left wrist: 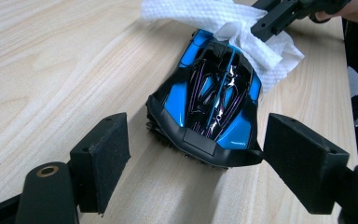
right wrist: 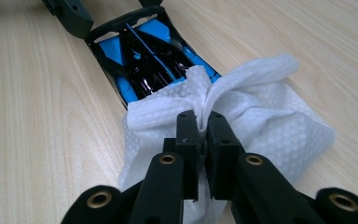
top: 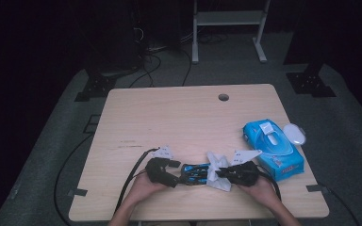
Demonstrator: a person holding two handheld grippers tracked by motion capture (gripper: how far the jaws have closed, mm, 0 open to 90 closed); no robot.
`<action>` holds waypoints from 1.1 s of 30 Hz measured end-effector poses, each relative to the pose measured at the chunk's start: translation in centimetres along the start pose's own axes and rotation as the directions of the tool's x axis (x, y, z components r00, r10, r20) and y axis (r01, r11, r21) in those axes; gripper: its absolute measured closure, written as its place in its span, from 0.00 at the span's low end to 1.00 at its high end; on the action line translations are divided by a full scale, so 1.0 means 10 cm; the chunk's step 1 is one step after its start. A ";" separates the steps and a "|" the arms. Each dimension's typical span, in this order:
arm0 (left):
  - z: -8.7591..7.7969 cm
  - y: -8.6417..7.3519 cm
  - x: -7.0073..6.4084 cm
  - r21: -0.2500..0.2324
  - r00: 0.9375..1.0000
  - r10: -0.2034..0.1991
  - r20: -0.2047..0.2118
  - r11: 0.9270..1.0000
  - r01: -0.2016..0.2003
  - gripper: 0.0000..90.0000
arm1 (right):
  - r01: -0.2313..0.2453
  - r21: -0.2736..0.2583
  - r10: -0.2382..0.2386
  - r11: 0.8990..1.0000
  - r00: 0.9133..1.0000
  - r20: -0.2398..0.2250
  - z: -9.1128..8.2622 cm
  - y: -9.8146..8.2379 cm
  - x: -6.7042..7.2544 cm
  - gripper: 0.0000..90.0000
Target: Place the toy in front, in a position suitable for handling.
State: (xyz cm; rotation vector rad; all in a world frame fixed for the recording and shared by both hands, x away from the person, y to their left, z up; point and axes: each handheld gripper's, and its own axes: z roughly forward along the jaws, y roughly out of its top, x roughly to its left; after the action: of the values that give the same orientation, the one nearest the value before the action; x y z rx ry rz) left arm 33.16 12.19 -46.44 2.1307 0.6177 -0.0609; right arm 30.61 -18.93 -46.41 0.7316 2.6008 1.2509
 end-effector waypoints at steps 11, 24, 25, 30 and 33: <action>0.04 0.00 0.06 -0.016 0.995 -0.083 0.055 0.996 0.084 0.36 | -0.037 -0.007 0.037 0.999 0.999 -0.007 -0.09 -0.07 -0.08 0.93; 0.07 -0.02 0.11 -0.003 0.984 -0.158 0.079 0.987 0.159 0.45 | -0.022 -0.015 0.022 1.000 1.000 -0.017 -0.04 -0.05 -0.04 0.93; 0.07 -0.02 0.12 -0.010 0.983 -0.163 0.081 0.986 0.164 0.46 | -0.019 -0.018 0.019 1.000 1.000 -0.016 -0.04 -0.05 -0.04 0.93; 0.06 -0.01 0.13 -0.007 0.976 -0.200 0.083 0.980 0.201 0.51 | -0.020 -0.021 0.020 1.000 1.000 -0.011 -0.03 -0.06 -0.03 0.93; 0.07 0.00 0.14 0.000 0.974 -0.214 0.078 0.977 0.214 0.55 | -0.017 -0.022 0.017 1.000 1.000 -0.011 -0.02 -0.06 -0.02 0.93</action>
State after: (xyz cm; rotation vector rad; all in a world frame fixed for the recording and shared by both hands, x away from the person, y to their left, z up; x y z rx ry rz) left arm 34.52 12.27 -47.24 2.0365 0.7981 -0.2583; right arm 30.49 -19.49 -46.70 0.7464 2.5897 1.2901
